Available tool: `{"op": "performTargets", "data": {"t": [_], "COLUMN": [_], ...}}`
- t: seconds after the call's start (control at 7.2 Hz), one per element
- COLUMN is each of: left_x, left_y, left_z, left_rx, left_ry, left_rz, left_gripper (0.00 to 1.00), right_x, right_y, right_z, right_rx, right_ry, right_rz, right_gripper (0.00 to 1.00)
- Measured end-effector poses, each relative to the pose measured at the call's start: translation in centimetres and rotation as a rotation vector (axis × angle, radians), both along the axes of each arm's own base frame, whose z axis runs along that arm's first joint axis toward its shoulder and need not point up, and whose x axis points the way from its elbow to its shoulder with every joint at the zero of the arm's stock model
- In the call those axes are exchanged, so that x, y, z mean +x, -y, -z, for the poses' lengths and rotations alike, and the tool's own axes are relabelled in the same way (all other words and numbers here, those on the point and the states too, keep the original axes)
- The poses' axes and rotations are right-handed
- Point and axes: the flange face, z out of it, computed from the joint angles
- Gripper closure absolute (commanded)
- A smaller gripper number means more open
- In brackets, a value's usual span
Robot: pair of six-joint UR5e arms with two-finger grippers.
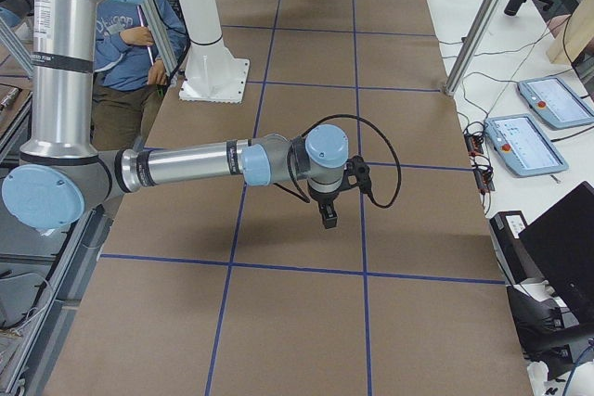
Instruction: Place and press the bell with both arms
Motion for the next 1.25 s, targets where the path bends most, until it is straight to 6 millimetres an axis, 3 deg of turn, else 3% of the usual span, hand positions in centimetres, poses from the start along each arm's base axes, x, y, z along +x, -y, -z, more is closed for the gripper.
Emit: {"op": "performTargets", "data": {"t": [0.14, 0.42, 0.56, 0.97, 1.25], "left_x": [-0.3, -0.8, -1.0, -1.2, -1.2], "left_y": [-2.7, -8.6, -10.3, -12.4, -11.7], "left_z": [-1.4, -6.7, -8.9, -11.3, -14.6], "left_rx": [-0.038, -0.139, -0.213, -0.282, -0.258], "left_ry": [0.001, -0.002, 0.004, 0.015, -0.008], "left_rz": [-0.006, -0.028, 0.000, 0.008, -0.052], "left_gripper": [0.01, 0.01, 0.01, 0.01, 0.01], "right_x": [-0.1, -0.1, -0.2, -0.6, -0.8], "right_y": [-0.3, -1.7, -2.1, -2.2, -2.4], "right_z": [-0.1, 0.2, 0.5, 1.3, 1.7], "right_rx": [-0.007, -0.011, -0.007, 0.022, 0.036], "right_ry": [0.013, 0.040, 0.045, 0.047, 0.050], "right_rz": [0.003, 0.009, 0.011, 0.023, 0.028], "right_gripper": [0.00, 0.00, 0.00, 0.00, 0.00]}}
